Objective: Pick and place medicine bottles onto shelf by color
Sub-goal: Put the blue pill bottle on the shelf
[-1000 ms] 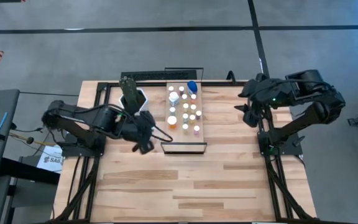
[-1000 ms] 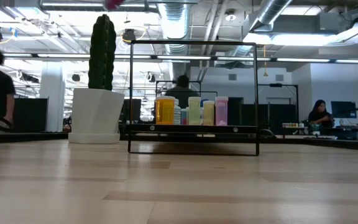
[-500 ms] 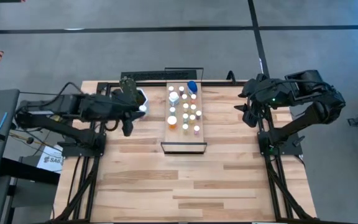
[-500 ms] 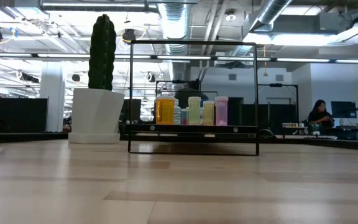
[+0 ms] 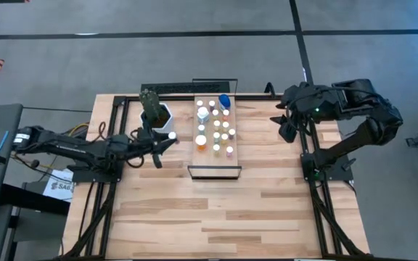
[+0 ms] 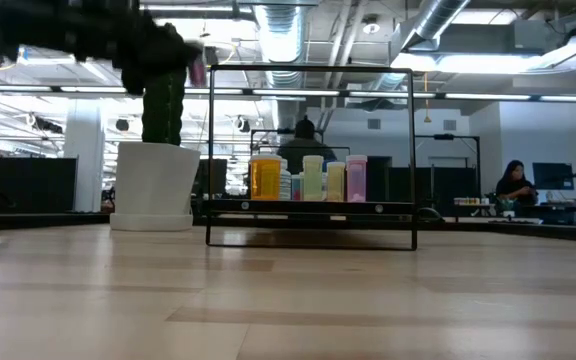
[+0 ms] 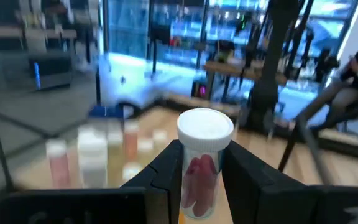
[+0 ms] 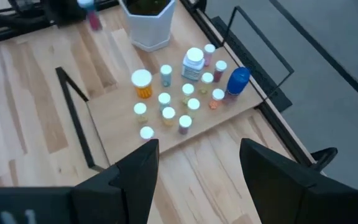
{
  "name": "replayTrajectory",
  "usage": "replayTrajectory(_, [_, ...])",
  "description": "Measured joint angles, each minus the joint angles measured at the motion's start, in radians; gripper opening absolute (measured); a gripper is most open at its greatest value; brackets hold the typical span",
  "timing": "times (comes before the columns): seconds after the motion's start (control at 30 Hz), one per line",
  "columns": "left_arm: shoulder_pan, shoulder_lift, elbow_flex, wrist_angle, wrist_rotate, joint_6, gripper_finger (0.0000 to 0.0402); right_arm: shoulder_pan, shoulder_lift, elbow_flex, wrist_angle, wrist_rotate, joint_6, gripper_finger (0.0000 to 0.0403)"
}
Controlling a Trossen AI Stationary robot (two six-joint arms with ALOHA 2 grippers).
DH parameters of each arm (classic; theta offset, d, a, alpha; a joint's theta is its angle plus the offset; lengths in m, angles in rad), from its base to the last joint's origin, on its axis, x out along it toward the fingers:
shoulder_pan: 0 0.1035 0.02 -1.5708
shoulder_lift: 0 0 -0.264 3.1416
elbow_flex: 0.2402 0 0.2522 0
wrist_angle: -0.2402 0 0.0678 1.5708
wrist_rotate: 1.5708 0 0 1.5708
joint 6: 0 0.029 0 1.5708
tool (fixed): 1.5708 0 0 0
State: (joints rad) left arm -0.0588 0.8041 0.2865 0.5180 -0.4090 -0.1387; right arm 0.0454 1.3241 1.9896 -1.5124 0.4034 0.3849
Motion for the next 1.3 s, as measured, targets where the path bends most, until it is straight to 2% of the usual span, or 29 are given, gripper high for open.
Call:
replayTrajectory(0.13, [0.000, 0.052, -0.063, 0.032, 0.041, -0.087, 0.0073, -0.017, 0.008, 0.000, 0.002, 0.000, -0.009, 0.0245])
replayTrajectory(0.23, [0.000, 0.113, -0.068, 0.048, 0.074, -0.114, 0.0073, -0.010, 0.004, 0.000, 0.002, 0.000, -0.079, 0.0245])
replayTrajectory(0.4, [0.000, 0.257, -0.068, 0.206, 0.117, -0.117, 0.0073, 0.027, -0.015, -0.043, 0.068, 0.045, -0.176, 0.0245])
replayTrajectory(0.5, [0.000, 0.363, -0.068, 0.300, 0.116, -0.117, 0.0073, 0.045, -0.078, -0.161, 0.188, 0.062, -0.225, 0.0245])
replayTrajectory(0.7, [0.000, 0.581, -0.064, 0.577, 0.116, -0.115, 0.0073, 0.050, -0.287, -0.523, 0.478, 0.042, -0.235, 0.0245])
replayTrajectory(0.77, [0.000, 0.647, -0.056, 0.624, 0.116, -0.118, 0.0073, 0.049, -0.361, -0.635, 0.599, 0.037, -0.219, 0.0245])
replayTrajectory(1.03, [-0.001, 0.863, 0.059, 0.634, 0.233, -0.135, 0.0073, 0.044, -0.571, -1.021, 1.006, -0.014, -0.175, 0.0245])
replayTrajectory(1.3, [0.000, 0.933, 0.106, 0.621, 0.239, -0.095, 0.0073, 0.044, -0.642, -1.219, 1.132, -0.017, -0.149, 0.0237])
